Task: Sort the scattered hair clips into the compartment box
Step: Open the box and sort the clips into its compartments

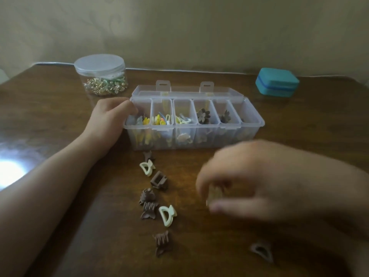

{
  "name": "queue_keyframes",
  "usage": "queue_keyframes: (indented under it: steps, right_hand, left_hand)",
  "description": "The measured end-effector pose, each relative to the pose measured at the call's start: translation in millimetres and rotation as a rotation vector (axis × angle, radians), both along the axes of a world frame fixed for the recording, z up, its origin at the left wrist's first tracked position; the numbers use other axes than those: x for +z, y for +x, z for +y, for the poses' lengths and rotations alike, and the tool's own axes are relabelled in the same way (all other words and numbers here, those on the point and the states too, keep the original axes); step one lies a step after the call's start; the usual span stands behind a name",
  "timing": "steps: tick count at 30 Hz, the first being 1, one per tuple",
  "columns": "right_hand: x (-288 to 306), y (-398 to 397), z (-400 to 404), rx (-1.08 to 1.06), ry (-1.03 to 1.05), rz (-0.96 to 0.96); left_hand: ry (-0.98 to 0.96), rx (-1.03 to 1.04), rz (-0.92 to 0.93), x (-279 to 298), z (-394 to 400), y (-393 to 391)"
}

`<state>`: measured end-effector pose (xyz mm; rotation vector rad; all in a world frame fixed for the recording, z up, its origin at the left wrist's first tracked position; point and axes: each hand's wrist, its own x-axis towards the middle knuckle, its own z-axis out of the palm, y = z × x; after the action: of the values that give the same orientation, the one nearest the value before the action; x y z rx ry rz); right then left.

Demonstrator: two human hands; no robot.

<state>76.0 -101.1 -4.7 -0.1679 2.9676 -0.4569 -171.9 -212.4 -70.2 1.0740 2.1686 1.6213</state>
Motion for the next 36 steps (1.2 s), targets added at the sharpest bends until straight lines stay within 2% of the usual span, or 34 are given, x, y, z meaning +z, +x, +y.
queue_keyframes:
  steps: [4,6,7,10,13,15,16,18,20,23,28,31,34,36]
  right_hand:
    - [2,-1,44,-0.364,-0.025,0.606]
    - [-4,-4,59,-0.573,-0.016,0.752]
    - [-11,-5,64,-0.633,0.012,0.755]
    - [-17,-8,71,-0.691,0.080,0.569]
    - [-8,-3,61,-0.642,0.135,0.633]
    - [-3,-3,42,-0.512,0.128,0.670]
    - [-4,-4,32,-0.415,0.085,0.631]
    - [-10,-9,9,-0.177,-0.010,0.438]
    - [-24,-14,-10,0.055,0.022,0.277]
    - [-38,-20,-22,0.210,0.075,0.203]
    - [-44,-24,-19,0.236,0.073,0.233]
    - [-28,-18,-5,0.141,0.002,0.289]
    - [-7,-7,28,-0.052,-0.159,0.477]
    - [0,-1,52,-0.243,-0.094,0.685]
  left_hand:
    - [0.034,-0.033,-0.031,-3,1,-3]
    - [0.038,-0.029,-0.059,-3,2,-4]
    - [0.036,-0.017,-0.063,-3,2,-5]
    - [0.032,0.016,-0.073,-5,0,-6]
    - [0.019,0.023,-0.061,-3,0,-5]
    - [0.012,0.031,-0.053,-2,-2,-3]
    - [0.014,0.027,-0.056,-2,-2,-3]
    - [0.005,0.019,-0.063,-1,-2,-4]
    - [0.003,0.022,-0.058,0,-2,-4]
    - [0.001,0.024,-0.044,-1,0,-2]
    - [0.014,0.005,-0.050,-1,3,-4]
    - [0.015,-0.014,-0.054,-2,2,-5]
    - [0.022,-0.004,-0.057,-4,2,-10]
    - [0.025,-0.002,-0.056,-6,2,-11]
